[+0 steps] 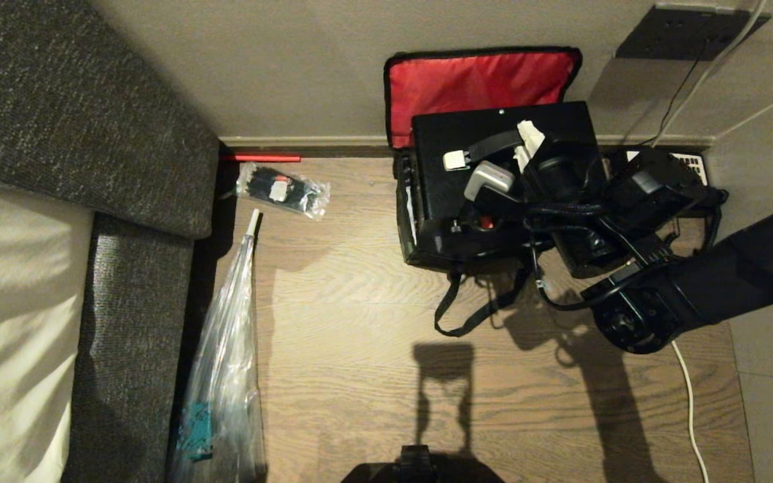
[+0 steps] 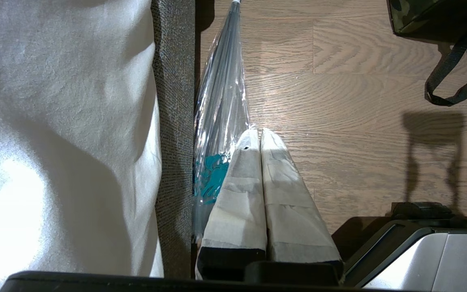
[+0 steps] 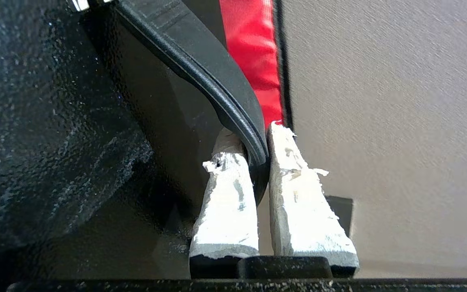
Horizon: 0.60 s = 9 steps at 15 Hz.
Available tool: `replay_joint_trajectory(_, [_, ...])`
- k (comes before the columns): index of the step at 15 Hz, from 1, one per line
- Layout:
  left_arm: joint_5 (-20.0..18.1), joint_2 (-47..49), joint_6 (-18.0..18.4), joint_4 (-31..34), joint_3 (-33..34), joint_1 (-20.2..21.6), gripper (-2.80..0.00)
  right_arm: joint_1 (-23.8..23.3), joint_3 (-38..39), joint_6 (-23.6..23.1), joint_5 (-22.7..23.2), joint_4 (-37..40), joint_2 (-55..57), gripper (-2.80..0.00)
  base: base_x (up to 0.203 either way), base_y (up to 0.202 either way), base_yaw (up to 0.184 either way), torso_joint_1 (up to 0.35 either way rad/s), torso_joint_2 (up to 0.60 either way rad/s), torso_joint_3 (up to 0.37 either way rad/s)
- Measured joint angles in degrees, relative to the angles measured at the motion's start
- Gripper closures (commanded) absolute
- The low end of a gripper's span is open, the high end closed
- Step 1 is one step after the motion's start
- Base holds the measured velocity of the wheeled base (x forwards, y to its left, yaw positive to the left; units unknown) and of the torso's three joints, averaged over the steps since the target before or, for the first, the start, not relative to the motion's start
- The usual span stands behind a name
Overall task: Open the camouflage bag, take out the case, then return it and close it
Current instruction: Lift the black box
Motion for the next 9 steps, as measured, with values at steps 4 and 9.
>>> replay_joint_trajectory(4, [0.0,0.0,0.02,0.0,0.0,0.0,0.0,-0.04,2.61,-0.29,-0.38,0.05,-2.39,0.0,0.0,0.0,0.0,0.0,0.0,0.0])
replay_joint_trajectory(9, [0.0,0.0,0.02,0.0,0.0,0.0,0.0,-0.01,3.62,-1.57,-0.83,0.06,-4.27,0.0,0.0,0.0,0.0,0.0,0.0,0.0])
